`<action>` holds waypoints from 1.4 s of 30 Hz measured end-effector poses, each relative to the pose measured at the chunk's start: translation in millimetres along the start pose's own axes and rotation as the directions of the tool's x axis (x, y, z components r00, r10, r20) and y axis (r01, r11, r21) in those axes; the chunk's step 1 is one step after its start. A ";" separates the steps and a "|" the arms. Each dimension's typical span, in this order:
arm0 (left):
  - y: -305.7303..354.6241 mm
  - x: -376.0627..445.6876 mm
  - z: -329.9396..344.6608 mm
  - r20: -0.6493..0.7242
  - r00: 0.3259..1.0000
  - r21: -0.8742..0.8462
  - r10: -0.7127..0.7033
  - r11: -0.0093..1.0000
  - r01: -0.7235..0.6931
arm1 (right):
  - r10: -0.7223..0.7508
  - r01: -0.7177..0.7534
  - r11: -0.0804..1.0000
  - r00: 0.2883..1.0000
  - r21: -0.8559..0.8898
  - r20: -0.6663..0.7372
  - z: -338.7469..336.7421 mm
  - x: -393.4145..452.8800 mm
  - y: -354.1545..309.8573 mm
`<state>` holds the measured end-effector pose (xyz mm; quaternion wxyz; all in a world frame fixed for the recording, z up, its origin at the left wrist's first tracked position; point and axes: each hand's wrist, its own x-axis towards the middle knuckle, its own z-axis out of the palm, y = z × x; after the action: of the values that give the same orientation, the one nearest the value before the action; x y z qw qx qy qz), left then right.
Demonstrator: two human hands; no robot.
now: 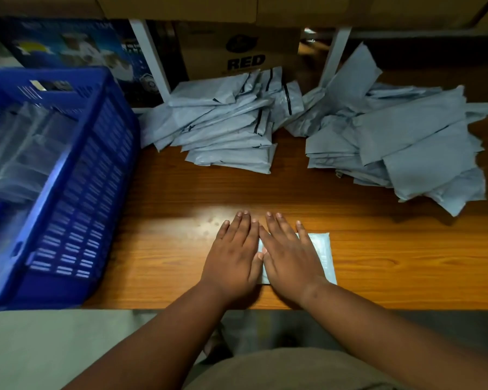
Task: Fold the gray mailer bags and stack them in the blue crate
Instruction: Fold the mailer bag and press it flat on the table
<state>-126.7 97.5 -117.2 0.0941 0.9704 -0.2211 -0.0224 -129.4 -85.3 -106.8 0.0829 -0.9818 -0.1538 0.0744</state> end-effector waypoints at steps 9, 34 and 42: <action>-5.9 0.6 -0.7 -0.017 0.998 -0.054 0.053 0.997 -0.054 | -0.004 0.004 1.000 1.000 -0.013 -0.009 2.4 0.9 0.7; -6.8 14.2 -121.9 0.292 0.931 -0.115 -0.220 0.958 0.263 | -0.216 0.251 0.966 0.918 -0.065 0.332 -115.3 35.0 41.4; -50.7 6.5 -193.2 0.163 0.948 -0.037 -0.275 0.958 0.284 | -0.279 0.291 0.956 0.939 -0.030 0.202 -158.4 78.6 26.7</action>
<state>-82.9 172.9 62.5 0.1013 0.9840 -0.0872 -0.1178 -20.5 -107.9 33.2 0.0481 -0.9391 -0.3039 0.1528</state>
